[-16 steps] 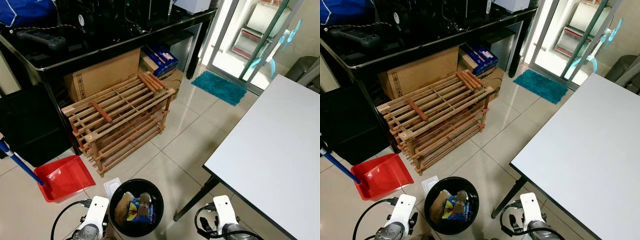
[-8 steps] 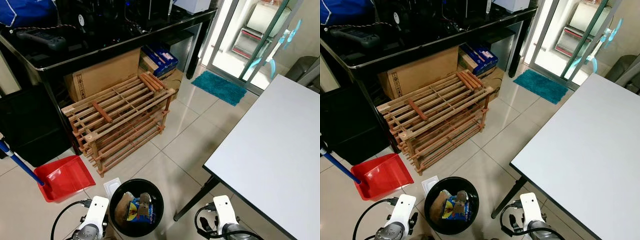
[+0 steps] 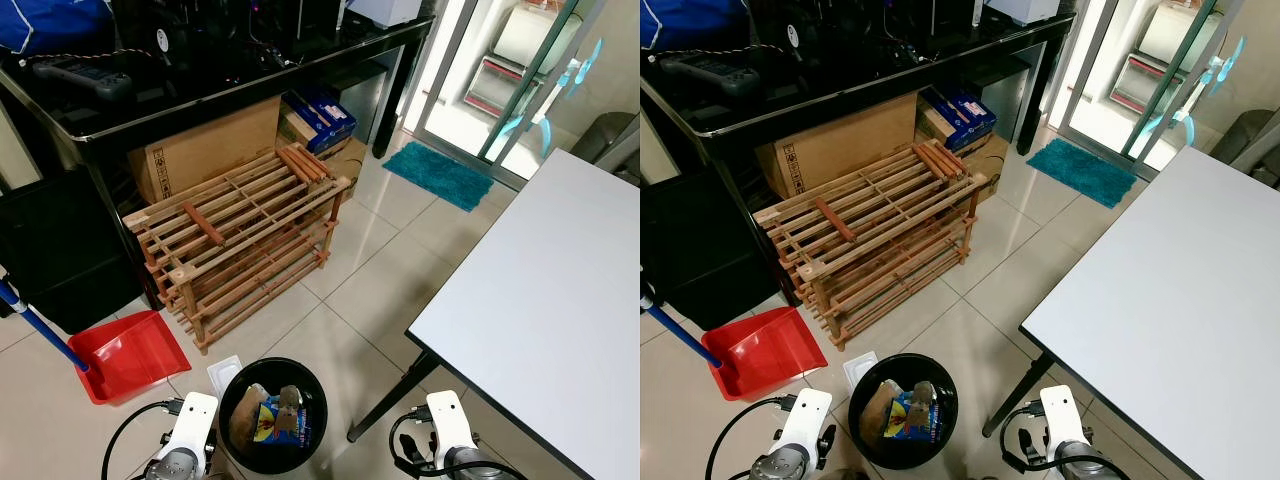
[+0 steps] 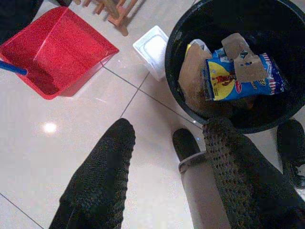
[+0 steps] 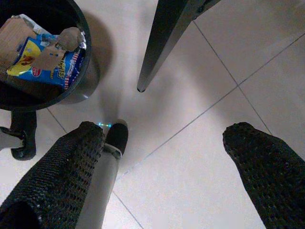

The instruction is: Picking trash to rubbish bin

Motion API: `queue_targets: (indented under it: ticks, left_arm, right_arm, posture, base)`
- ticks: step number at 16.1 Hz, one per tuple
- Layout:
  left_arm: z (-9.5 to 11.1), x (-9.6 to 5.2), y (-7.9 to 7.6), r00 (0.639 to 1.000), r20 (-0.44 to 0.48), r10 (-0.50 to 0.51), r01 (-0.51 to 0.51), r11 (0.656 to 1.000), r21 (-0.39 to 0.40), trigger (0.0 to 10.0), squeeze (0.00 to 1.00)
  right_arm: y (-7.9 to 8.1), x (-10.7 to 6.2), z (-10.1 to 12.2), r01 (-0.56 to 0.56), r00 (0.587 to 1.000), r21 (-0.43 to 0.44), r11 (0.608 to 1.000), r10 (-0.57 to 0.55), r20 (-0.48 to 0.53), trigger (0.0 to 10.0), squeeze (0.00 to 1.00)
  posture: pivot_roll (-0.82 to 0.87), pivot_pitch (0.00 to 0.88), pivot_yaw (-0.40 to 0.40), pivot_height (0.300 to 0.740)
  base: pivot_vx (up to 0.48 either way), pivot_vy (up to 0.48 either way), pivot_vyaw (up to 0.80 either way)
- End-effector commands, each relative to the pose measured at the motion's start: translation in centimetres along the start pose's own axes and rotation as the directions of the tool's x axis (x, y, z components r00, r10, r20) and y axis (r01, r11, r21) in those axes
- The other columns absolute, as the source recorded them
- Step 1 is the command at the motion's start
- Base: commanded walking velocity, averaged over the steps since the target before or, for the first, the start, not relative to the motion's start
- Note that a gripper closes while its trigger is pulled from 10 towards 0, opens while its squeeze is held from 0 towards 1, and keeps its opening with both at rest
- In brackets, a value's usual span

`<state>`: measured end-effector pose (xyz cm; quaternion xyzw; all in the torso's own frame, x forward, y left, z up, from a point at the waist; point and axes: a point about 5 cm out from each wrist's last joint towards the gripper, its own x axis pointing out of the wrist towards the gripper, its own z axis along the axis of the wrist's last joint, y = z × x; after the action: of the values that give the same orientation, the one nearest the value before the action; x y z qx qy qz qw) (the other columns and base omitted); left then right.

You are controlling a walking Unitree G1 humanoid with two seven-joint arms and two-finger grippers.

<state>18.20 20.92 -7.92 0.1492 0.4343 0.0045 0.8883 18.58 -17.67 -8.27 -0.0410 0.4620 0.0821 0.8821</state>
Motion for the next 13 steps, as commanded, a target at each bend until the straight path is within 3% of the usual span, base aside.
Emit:
queue_targets:
  ticks: [1,13]
  left_arm:
    - [1.58,0.35,-0.21,0.999,0.035,-0.001,0.001,1.0,-0.023,10.0,0.0]
    - [1.33,0.31,-0.27,1.0,0.024,0.007,-0.007,1.0,-0.009,10.0,0.0]
  right_arm:
    - [0.57,0.57,3.07,0.041,0.994,0.191,0.981,-0.06,0.096,10.0,0.0]
    - [0.61,0.55,2.88,0.043,0.994,0.19,0.981,-0.061,0.092,10.0,0.0]
  posture:
    - [-0.01,0.027,-0.118,0.74]
    - [-0.01,0.033,-0.12,0.74]
  base:
    - [0.0,0.0,0.0]
    - [0.0,0.0,0.0]
